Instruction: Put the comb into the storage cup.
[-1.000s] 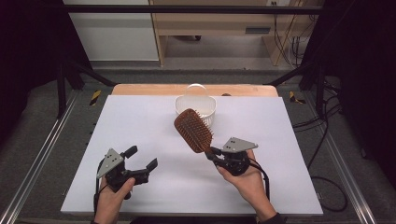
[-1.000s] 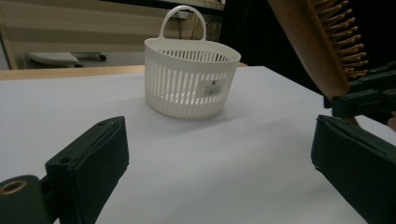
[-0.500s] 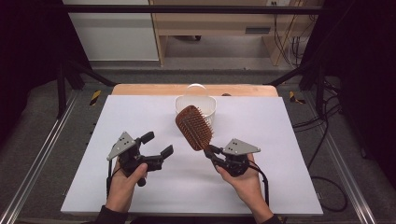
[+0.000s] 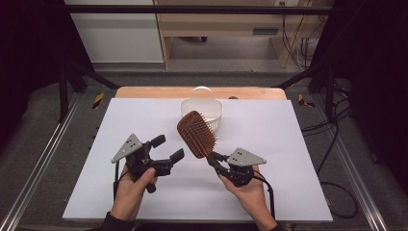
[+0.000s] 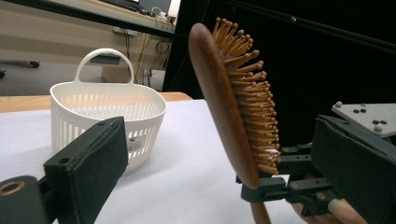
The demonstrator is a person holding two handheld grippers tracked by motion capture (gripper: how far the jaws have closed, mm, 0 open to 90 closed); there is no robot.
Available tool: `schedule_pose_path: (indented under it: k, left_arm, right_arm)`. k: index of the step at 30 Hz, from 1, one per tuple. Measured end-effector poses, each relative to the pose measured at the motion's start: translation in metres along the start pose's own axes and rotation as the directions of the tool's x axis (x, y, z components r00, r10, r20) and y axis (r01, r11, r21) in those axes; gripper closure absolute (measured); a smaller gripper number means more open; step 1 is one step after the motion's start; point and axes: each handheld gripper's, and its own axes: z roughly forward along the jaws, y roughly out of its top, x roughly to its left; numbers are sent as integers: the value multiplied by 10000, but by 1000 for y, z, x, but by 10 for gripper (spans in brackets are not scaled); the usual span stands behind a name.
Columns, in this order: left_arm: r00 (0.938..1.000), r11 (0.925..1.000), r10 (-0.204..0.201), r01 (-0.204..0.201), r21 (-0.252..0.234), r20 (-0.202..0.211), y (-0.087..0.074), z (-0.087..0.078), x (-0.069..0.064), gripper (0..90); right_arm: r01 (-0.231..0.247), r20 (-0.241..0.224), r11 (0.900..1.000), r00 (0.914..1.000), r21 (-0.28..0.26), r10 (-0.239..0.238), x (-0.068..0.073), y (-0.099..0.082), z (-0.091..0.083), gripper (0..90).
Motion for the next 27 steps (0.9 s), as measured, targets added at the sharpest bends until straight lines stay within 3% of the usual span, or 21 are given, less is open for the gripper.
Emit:
schedule_pose_path:
  k: [5,10,16,21,27]
  left_arm:
    - [10000,10000,50,-50,12,-27,5,7,-6,38]
    - [9989,9984,-465,461,-321,-116,13,16,-6,67]
    - [9986,9986,-351,335,-410,-392,19,26,-13,139]
    - [9955,9959,-752,721,-543,-568,19,32,-13,233]
    - [9907,9884,-1325,1297,-785,-314,19,34,-13,316]
  right_arm:
    - [163,-79,9998,9998,-88,-164,5,-1,2,732]
    - [373,-54,9990,9993,-232,-374,12,-1,3,732]
    - [461,-129,9987,9988,-204,-463,17,-2,6,732]
    - [540,-177,9981,9984,-282,-545,20,-2,6,732]
    - [572,-121,9978,9983,-324,-576,20,-3,6,732]
